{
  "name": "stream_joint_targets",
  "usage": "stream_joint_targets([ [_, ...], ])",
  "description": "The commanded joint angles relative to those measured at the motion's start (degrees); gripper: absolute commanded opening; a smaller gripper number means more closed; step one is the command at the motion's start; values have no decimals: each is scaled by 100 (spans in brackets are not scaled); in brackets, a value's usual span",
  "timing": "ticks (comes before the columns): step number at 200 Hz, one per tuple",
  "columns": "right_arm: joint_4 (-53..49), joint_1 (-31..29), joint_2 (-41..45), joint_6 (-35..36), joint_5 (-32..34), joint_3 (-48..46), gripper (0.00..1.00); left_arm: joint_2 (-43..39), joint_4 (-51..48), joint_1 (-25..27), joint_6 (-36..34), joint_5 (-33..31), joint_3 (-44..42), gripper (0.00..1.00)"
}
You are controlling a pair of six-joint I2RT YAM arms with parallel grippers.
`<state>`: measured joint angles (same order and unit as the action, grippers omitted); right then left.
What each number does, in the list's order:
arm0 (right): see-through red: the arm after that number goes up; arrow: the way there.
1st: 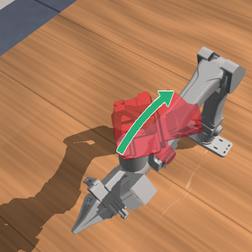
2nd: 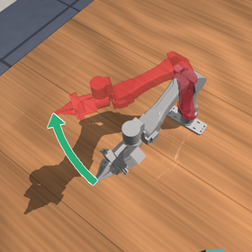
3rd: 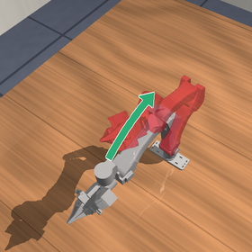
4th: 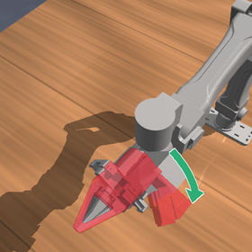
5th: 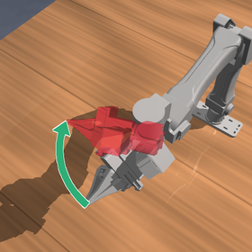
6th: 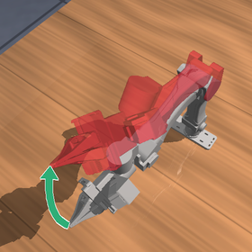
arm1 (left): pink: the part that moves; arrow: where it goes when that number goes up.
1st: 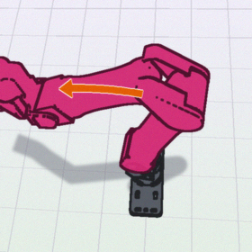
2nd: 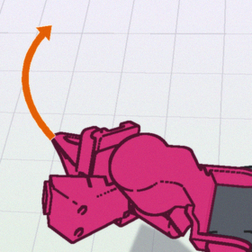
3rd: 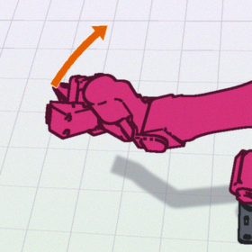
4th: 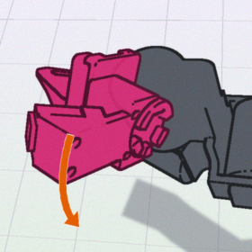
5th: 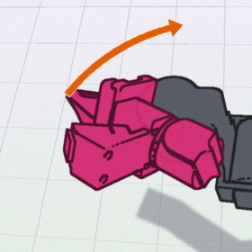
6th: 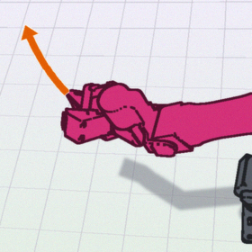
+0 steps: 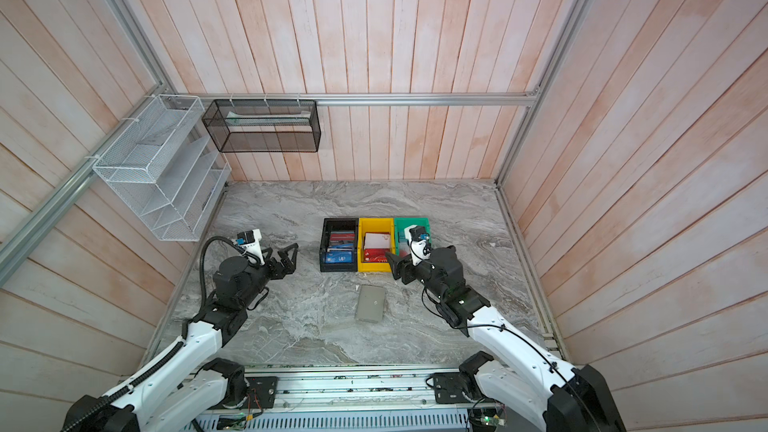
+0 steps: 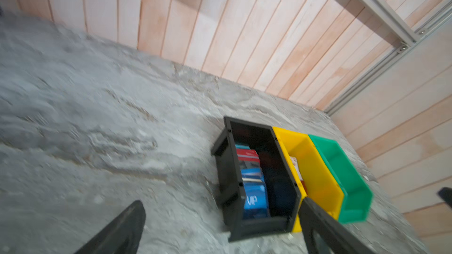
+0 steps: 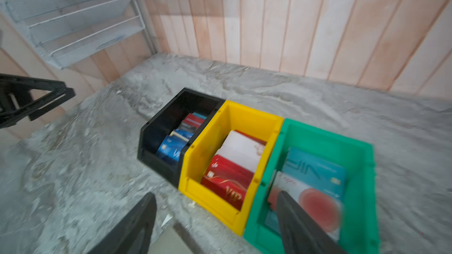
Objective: Take the credit cards out of the card holder
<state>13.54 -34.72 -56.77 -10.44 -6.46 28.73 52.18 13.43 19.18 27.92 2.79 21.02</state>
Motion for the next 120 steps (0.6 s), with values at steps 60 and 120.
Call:
stream_joint_targets([
  [60, 85, -641, -1358, -1333, -1405, -689, 43, 380, 130, 2036, 2115, -800, -958, 98],
  [120, 79, -631, -1607, -1364, -972, -581, 41, 1624, 645, 2197, 2157, -283, -522, 89],
])
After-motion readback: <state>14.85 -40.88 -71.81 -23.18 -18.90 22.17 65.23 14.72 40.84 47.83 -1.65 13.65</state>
